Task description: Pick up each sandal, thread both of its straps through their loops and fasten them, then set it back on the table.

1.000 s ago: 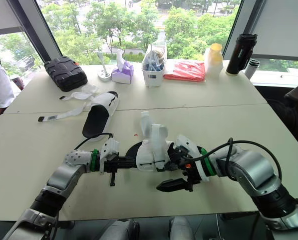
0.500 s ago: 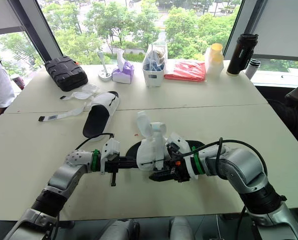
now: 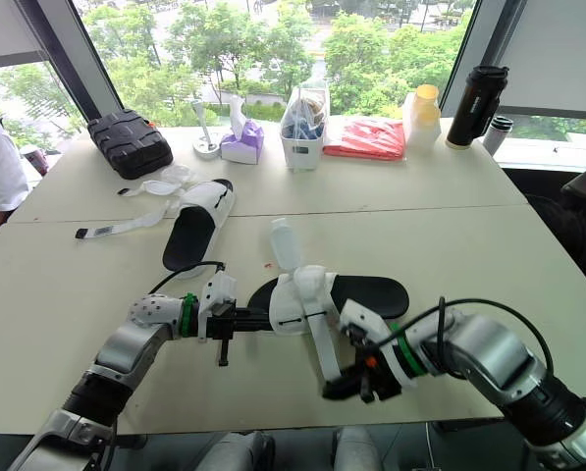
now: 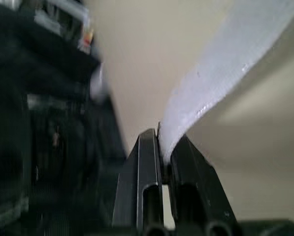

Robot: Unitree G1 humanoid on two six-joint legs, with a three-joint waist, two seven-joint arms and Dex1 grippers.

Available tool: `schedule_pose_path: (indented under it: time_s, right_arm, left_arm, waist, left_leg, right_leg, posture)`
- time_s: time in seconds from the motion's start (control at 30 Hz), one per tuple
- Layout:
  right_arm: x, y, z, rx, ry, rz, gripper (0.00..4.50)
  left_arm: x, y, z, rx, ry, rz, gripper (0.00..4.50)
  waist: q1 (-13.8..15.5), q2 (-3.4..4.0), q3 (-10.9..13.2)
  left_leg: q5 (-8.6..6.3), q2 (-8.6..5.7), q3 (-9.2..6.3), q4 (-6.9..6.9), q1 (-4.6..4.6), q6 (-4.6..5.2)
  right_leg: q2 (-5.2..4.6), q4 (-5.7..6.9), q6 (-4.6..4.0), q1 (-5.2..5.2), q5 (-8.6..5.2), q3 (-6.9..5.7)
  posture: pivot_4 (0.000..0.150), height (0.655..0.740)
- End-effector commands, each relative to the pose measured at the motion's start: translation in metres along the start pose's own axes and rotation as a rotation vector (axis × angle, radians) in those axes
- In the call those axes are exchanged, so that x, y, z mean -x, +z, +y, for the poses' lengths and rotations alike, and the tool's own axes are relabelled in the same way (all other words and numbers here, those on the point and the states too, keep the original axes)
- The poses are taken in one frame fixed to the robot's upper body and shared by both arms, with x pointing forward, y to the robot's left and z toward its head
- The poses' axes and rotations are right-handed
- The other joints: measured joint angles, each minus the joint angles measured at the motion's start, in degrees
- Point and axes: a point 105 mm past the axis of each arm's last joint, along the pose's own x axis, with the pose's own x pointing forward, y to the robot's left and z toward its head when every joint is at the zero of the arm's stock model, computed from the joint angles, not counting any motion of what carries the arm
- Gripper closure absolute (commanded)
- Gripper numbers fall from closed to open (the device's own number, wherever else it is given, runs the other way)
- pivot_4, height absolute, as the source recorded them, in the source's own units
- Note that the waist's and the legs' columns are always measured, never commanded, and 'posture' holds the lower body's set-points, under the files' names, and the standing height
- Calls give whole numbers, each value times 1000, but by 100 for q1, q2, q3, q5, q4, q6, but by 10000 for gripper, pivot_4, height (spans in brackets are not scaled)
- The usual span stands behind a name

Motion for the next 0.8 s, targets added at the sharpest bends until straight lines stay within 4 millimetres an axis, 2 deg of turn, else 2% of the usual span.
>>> schedule_pose_path:
  time_s: [0.03,0.33,0.5,0.63,0.8]
  right_arm:
    - [-5,-15,12,105,55,78,44505]
    - [-4,-29,21,196,95,137,44505]
    - [12,-28,26,316,59,171,44505]
    - [36,-3,31,408,3,123,44505]
    - [67,47,27,506,-98,15,44505]
  left_arm:
    - [-3,-14,-9,44,-25,51,45000]
    - [-3,-17,-14,59,-32,59,45000]
    - [-3,-18,-13,57,-35,65,45000]
    - [-3,-19,-11,51,-40,75,45000]
    - [-6,-21,-8,26,-45,90,45000]
  waist:
    - [2,-2,-2]
    - [9,-2,-2]
    - [12,-1,-3]
    - [7,-1,-2]
    - [7,0,-2]
  left_leg:
    - [0,1,0,0,3,0]
    - [-3,1,-5,0,1,2]
    - [-3,0,-4,0,0,2]
    - [-4,1,-3,0,0,2]
    - [-4,3,-1,-1,2,2]
  right_leg:
    - [0,0,2,3,-1,0]
    - [0,-4,7,4,-5,-1]
    - [-1,-5,7,4,-5,0]
    - [-1,-6,8,4,-6,0]
    - [0,-7,7,5,-5,0]
  posture:
    - [1500,7400]
    - [1500,7400]
    - [1500,7400]
    - [1500,7400]
    - [1500,7400]
